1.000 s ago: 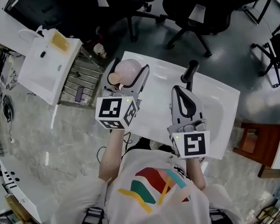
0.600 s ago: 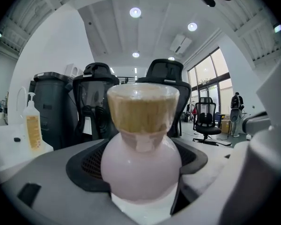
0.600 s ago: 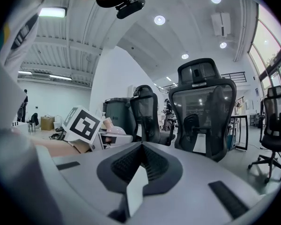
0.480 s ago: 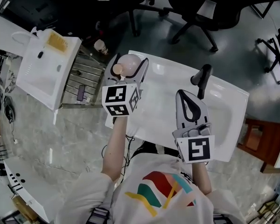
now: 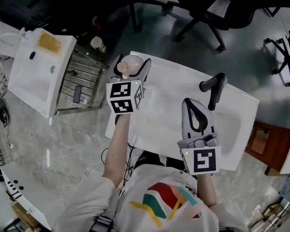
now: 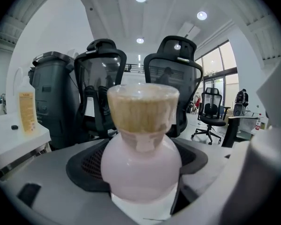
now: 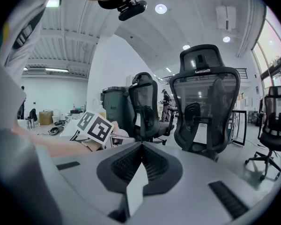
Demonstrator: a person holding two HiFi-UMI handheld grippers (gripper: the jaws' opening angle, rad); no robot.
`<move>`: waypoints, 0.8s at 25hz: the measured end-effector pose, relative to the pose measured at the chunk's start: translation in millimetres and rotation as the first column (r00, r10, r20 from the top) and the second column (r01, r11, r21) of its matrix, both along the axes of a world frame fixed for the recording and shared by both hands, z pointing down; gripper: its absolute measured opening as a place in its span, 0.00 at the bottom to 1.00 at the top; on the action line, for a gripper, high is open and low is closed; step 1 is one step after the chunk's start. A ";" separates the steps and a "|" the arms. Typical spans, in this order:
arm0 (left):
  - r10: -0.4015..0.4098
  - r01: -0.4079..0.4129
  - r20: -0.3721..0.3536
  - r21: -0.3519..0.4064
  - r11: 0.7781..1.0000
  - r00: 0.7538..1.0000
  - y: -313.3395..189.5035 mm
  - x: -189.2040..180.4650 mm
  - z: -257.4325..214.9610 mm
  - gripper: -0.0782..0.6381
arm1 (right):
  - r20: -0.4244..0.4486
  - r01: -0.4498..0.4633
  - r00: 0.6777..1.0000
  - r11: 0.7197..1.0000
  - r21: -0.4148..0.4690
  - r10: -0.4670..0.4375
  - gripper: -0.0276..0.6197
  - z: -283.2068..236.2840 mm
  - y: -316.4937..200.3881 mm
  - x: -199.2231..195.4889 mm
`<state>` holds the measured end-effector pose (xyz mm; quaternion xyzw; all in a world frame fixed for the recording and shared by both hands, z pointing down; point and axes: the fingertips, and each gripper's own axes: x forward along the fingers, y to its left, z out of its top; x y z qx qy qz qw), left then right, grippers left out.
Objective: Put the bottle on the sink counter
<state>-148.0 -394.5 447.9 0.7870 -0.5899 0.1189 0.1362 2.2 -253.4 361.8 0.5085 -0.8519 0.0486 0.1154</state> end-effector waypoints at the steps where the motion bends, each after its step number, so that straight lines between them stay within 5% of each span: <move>1: 0.001 -0.001 0.004 -0.012 1.000 1.000 -1.6 -0.7 6.0 0.70 | -0.003 -0.003 1.000 1.000 -0.006 0.003 0.06 2.6 -0.3 -0.4; 20: 0.023 -0.012 0.068 -0.168 0.986 0.997 -21.7 -2.3 86.8 0.70 | -0.026 -0.068 0.997 0.994 -0.089 0.066 0.06 37.0 -13.4 4.6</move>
